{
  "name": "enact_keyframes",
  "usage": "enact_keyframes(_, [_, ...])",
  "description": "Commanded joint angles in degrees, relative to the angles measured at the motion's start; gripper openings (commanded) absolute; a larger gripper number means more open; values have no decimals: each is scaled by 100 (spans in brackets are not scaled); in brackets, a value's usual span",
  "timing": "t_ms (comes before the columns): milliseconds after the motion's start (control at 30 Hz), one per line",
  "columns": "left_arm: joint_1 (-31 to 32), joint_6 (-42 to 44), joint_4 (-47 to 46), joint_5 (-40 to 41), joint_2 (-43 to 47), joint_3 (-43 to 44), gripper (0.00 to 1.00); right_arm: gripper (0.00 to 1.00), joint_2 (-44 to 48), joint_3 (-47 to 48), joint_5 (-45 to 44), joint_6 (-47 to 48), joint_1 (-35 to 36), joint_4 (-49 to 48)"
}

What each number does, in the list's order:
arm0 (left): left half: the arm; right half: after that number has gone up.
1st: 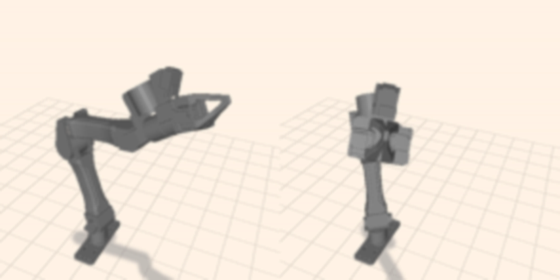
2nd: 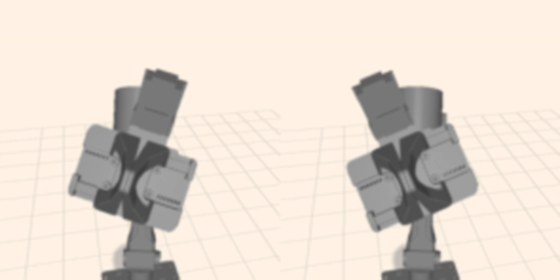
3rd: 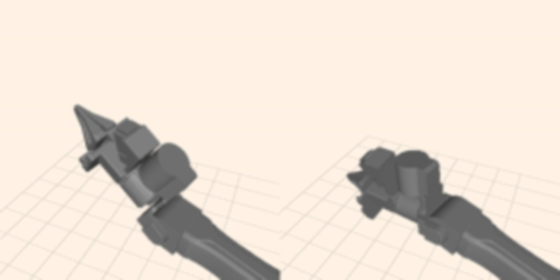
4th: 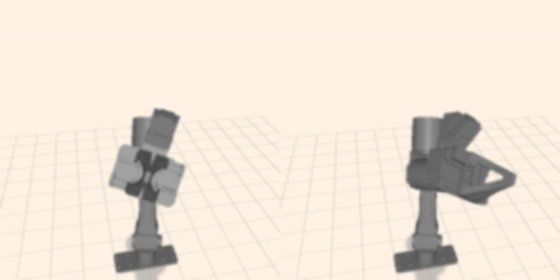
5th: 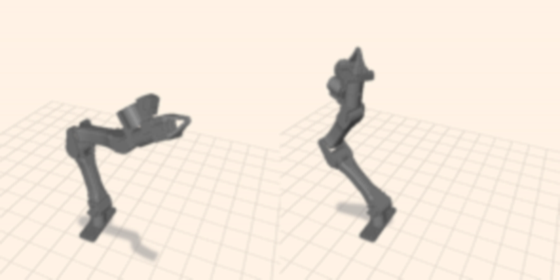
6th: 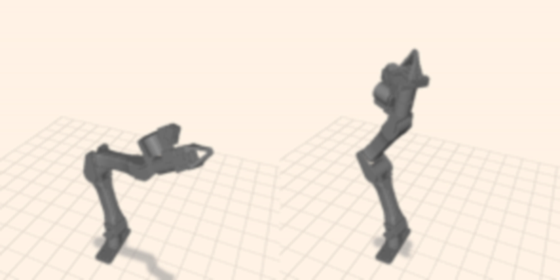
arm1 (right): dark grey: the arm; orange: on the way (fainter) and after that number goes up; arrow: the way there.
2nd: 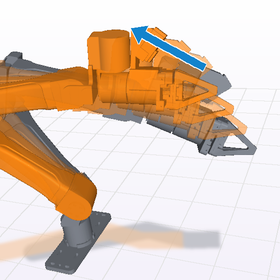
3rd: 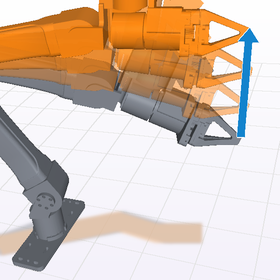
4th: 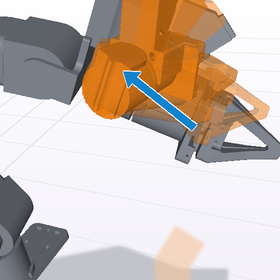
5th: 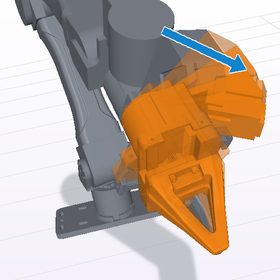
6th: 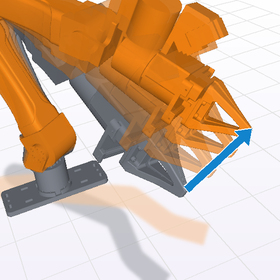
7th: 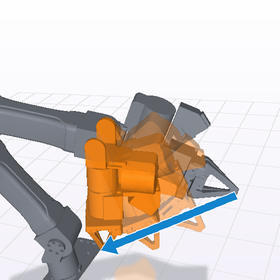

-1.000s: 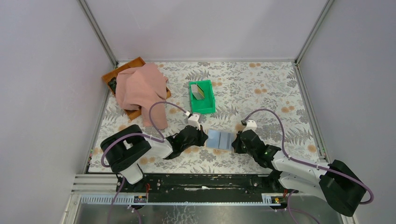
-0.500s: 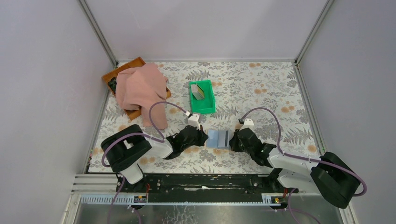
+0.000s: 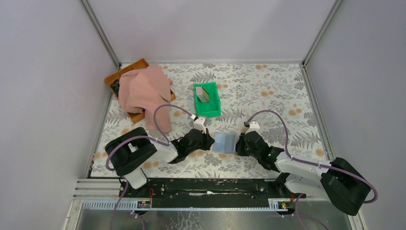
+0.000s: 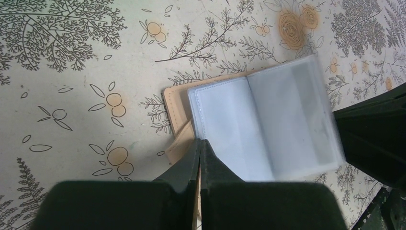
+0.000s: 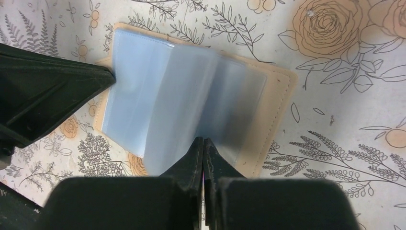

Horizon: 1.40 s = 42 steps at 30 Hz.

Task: Take the credit cards out of the card holder

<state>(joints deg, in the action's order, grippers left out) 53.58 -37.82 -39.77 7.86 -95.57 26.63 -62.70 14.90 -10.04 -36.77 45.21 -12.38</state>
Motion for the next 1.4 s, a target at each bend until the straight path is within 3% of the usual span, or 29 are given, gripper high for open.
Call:
enact_keyframes(0, [47, -6, 479, -361, -271, -18, 0, 0, 446, 42, -277, 64, -22, 311])
enact_keyframes(200, [47, -6, 421, -463, -399, 54, 0, 0, 635, 161, -213, 169, -22, 419])
enact_keyframes(600, [51, 2, 525, -420, -424, 78, 0, 0, -546, 755, 693, 224, -12, -539])
enact_keyframes(900, [42, 47, 711, -242, -339, 66, 0, 0, -658, 813, 470, 303, -4, -444])
enact_keyframes(1200, [39, 85, 892, 160, 507, -189, 0, 0, -380, 533, 191, 246, -13, -300])
enact_keyframes(1367, [39, 162, 1137, -1, 994, -157, 2, 1, -355, 404, 226, 203, -12, -364])
